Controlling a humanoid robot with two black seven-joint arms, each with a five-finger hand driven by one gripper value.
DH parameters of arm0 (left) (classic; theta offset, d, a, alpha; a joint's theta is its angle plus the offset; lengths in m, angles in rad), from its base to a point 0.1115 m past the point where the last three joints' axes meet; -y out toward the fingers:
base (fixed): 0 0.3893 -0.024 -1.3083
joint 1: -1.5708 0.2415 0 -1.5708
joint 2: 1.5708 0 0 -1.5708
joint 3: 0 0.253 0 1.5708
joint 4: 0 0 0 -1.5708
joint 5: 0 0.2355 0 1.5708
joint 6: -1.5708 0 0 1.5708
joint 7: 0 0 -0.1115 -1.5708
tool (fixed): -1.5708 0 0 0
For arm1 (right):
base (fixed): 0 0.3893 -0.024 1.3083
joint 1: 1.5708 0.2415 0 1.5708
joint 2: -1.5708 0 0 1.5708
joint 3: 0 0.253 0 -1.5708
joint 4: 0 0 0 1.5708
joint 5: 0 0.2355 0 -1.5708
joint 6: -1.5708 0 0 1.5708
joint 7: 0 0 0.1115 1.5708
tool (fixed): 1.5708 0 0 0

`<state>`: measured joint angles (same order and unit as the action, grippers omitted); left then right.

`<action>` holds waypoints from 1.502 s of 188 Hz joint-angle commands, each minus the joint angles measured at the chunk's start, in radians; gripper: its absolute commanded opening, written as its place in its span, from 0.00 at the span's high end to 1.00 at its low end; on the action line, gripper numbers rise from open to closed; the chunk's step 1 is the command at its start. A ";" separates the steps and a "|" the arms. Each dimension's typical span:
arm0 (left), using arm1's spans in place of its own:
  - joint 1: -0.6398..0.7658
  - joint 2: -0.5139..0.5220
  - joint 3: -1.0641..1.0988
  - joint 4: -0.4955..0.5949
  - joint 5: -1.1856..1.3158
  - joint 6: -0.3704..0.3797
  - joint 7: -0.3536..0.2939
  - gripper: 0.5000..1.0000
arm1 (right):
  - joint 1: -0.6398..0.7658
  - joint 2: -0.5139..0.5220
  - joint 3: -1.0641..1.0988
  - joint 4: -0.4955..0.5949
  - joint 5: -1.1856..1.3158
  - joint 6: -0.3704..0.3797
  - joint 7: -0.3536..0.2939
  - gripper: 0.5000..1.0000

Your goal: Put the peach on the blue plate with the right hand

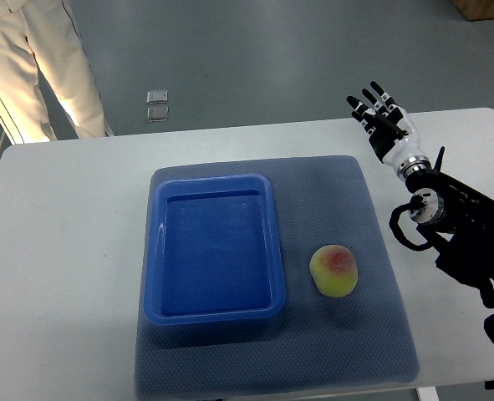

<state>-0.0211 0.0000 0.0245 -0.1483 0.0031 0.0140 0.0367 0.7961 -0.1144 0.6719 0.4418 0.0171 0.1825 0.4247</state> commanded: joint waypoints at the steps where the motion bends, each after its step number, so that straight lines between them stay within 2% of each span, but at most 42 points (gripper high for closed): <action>1: 0.000 0.000 0.000 0.001 0.000 0.000 0.000 0.00 | 0.000 -0.001 0.000 0.000 0.000 0.000 0.000 0.14; 283: 0.003 0.000 0.000 -0.004 0.000 0.000 0.000 0.00 | -0.009 -0.014 -0.020 0.009 -0.002 -0.003 0.011 0.14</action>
<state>-0.0184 0.0000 0.0246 -0.1518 0.0037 0.0136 0.0361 0.7853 -0.1266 0.6647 0.4490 0.0169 0.1835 0.4278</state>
